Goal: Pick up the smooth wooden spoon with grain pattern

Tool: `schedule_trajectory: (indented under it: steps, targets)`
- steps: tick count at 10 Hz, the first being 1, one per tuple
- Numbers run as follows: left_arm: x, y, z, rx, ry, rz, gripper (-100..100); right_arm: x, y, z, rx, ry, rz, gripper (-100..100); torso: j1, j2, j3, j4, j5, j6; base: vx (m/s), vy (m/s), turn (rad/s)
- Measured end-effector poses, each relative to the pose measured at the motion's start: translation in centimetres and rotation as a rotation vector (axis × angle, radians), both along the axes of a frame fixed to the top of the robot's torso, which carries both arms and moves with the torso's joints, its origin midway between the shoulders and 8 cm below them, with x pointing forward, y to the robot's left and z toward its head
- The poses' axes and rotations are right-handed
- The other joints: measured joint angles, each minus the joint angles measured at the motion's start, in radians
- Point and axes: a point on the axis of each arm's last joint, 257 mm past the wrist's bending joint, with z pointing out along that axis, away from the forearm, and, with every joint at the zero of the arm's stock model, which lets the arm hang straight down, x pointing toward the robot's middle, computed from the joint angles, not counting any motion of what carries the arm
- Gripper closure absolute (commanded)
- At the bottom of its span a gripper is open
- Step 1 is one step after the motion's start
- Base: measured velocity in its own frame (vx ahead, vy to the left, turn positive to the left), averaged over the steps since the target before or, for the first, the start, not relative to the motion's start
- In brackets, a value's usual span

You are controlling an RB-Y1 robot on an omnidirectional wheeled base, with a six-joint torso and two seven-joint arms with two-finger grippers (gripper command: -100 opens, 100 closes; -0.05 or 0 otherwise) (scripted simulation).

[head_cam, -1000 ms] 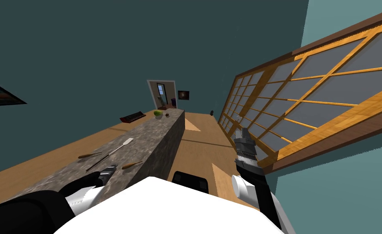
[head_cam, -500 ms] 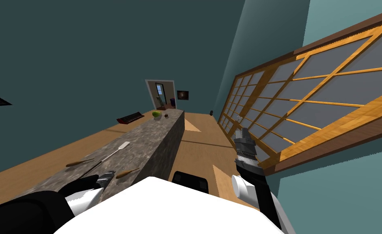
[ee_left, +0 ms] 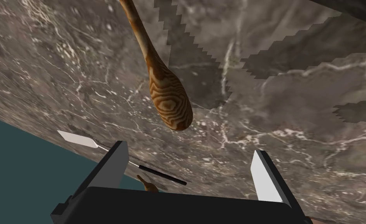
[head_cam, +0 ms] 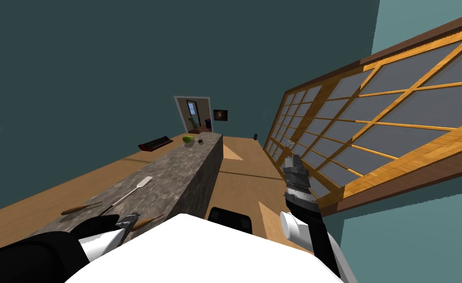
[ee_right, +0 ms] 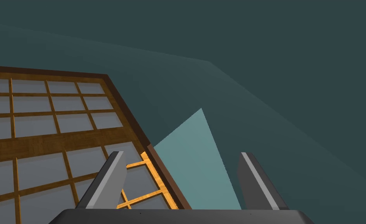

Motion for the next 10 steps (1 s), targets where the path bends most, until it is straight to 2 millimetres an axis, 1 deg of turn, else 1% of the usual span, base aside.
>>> schedule_trajectory:
  steps: [2,3,4,5,6,10]
  targets:
    - [-0.6,-2.0,-0.6,-0.055,0.015,0.015,-100,0.0,0.0,0.0,0.000,0.000,0.000,0,0.000,-0.001,0.000,0.000,0.000,0.000,0.079,0.051,-0.019]
    - [-0.4,-2.8,-0.7,-0.080,0.018,0.017,-100,0.0,0.0,0.0,0.000,0.000,0.000,0,0.000,0.000,0.000,0.000,0.000,0.000,0.092,0.040,-0.022]
    - [-0.9,-4.2,-1.3,-0.117,0.028,0.025,-100,0.0,0.0,0.0,0.000,0.000,0.000,0,-0.001,-0.001,-0.001,0.000,0.000,0.000,0.044,0.017,-0.005]
    - [-0.9,-4.4,-1.4,-0.122,0.030,0.025,0,0.0,0.0,0.0,0.000,0.000,0.000,0,-0.002,0.001,0.001,0.000,0.000,0.000,0.008,0.003,0.000]
    - [-0.9,-4.3,-1.4,-0.122,0.030,0.025,-100,0.0,0.0,0.0,0.000,0.000,0.000,0,-0.003,0.004,0.002,0.001,-0.001,0.000,0.022,0.004,0.079]
    - [-0.8,-3.9,-2.1,-0.122,0.029,-0.010,-100,0.0,0.0,0.0,0.000,0.000,0.000,0,-0.004,0.002,0.001,0.000,-0.001,0.000,0.045,-0.004,0.115]
